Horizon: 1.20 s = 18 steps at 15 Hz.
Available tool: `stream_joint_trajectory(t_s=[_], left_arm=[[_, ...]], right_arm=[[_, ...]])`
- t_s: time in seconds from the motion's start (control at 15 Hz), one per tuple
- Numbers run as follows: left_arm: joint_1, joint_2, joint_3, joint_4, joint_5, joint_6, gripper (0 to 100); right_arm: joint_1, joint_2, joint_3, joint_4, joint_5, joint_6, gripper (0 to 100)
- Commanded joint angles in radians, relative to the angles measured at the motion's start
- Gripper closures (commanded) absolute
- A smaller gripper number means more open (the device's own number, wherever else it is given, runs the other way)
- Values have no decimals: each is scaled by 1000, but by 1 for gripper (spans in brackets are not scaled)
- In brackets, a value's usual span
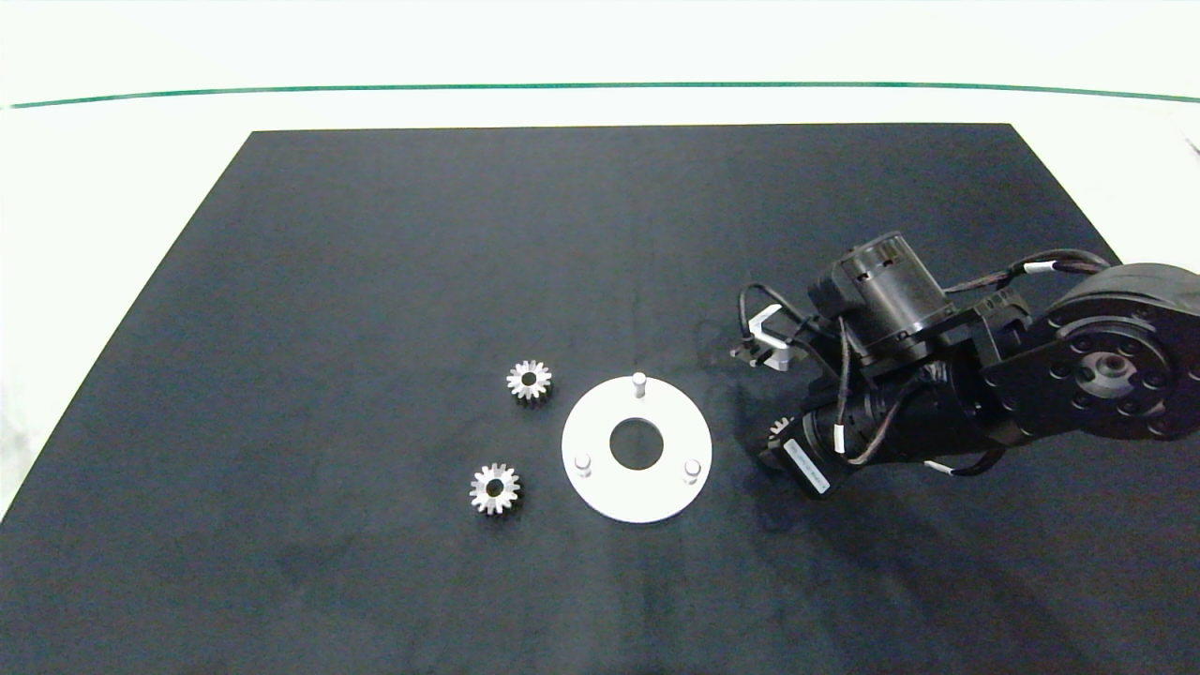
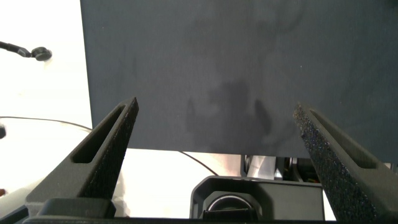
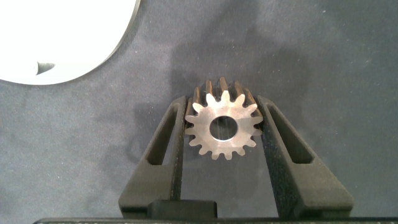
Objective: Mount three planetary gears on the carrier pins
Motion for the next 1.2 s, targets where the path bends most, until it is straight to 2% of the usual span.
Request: stream_joint_trajectory(t_s=[0.07, 0.47, 0.6, 0.73, 0.93, 1.2], left_arm=[[0, -8, 1, 5, 0, 2, 0], [0, -15, 1, 6, 2, 2, 0], [2, -15, 1, 6, 2, 0, 0], [2, -15, -1, 6, 2, 2, 0], [2, -15, -21, 8, 2, 2, 0], [0, -15, -33, 17, 2, 2, 0]], right_arm=[[-1, -14, -1, 3, -1, -3, 72], [16, -33, -17, 8, -1, -1, 84], [25, -56, -34, 23, -3, -3, 84], [25, -79, -61, 84, -18, -3, 84], [28, -91, -129, 147, -20, -4, 84], [90, -77, -222, 229, -20, -7, 84]])
